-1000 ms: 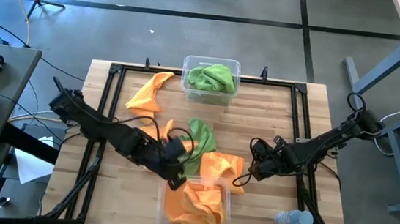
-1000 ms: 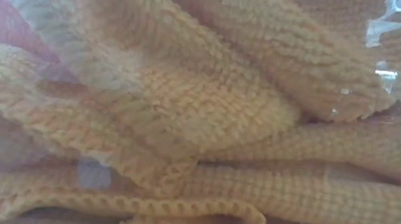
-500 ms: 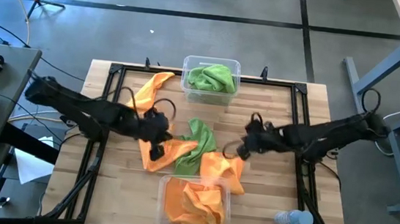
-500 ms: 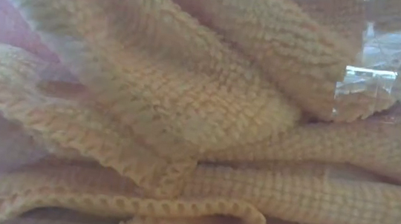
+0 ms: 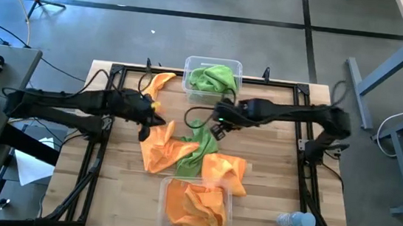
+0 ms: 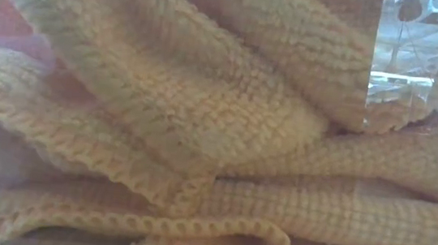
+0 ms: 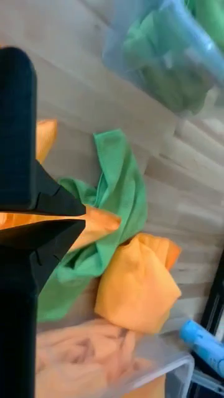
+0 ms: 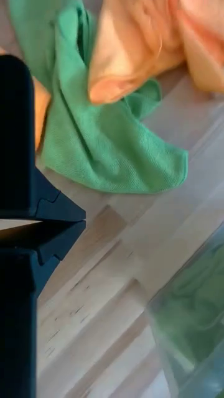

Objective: Sort microfiber towel by color & place in baskets
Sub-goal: Put the green towel into the top transparent bin

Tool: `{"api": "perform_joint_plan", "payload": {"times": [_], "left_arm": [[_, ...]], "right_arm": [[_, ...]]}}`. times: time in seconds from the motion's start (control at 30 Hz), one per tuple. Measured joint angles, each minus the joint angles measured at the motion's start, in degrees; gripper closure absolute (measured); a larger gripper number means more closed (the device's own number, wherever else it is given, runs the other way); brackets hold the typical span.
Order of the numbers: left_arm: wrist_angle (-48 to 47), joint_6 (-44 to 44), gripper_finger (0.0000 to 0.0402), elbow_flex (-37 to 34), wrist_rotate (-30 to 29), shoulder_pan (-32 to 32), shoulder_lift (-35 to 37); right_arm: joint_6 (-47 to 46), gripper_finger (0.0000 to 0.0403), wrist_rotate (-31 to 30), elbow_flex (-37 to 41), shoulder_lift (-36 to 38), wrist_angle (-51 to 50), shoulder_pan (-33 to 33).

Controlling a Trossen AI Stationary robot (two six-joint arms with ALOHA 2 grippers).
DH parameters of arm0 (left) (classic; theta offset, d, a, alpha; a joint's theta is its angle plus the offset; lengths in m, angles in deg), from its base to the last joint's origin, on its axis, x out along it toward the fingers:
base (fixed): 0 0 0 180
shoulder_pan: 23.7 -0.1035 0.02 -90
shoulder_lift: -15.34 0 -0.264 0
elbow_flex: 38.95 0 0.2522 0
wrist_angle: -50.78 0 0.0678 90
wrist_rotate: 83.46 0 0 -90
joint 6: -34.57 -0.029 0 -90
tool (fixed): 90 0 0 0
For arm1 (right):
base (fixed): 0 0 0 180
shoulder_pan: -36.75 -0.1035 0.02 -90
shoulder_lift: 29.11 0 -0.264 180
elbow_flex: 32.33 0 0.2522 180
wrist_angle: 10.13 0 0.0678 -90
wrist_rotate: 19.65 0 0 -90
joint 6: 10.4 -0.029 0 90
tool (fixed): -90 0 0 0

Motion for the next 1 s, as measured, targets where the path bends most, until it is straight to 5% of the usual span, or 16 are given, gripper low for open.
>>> {"api": "perform_joint_plan", "payload": {"times": [0.17, 0.4, 1.0], "left_arm": [[0.45, -4.80, 0.0394, -1.21, 3.50, -6.73, 2.31], [-0.02, -9.67, 0.0394, -1.33, 9.47, -13.14, 2.52], [-0.08, -14.36, 0.0394, -1.33, 14.46, -20.11, 2.50]], "right_arm": [[-4.42, 0.0403, 1.90, -8.68, -9.23, -4.12, 0.90], [-9.50, 0.0393, 8.13, -10.57, -16.41, -2.49, 1.42], [-19.35, 0.0205, 11.52, 0.11, -18.35, 6.99, 0.28]]}}
